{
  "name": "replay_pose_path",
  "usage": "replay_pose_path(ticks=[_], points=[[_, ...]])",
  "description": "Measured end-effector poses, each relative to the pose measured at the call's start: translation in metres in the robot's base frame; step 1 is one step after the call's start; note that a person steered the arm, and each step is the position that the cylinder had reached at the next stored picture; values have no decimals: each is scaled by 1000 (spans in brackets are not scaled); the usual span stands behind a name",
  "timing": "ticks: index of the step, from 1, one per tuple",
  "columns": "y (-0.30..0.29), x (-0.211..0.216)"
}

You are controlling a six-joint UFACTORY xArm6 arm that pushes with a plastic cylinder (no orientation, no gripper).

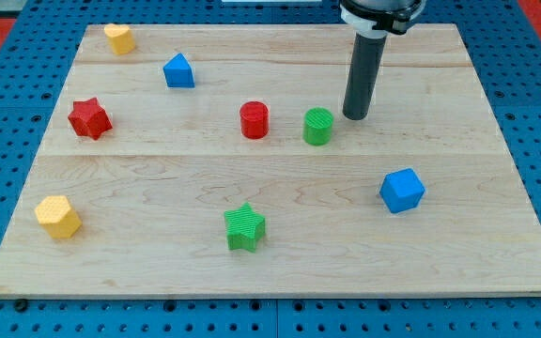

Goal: Move the green circle towards green star

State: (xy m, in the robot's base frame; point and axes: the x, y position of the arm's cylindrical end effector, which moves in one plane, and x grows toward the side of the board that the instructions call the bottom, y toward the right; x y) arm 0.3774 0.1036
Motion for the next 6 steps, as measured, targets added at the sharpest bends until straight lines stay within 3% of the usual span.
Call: replay_pose_path(ticks=[1, 6], points=[[-37, 0], [-114, 33]])
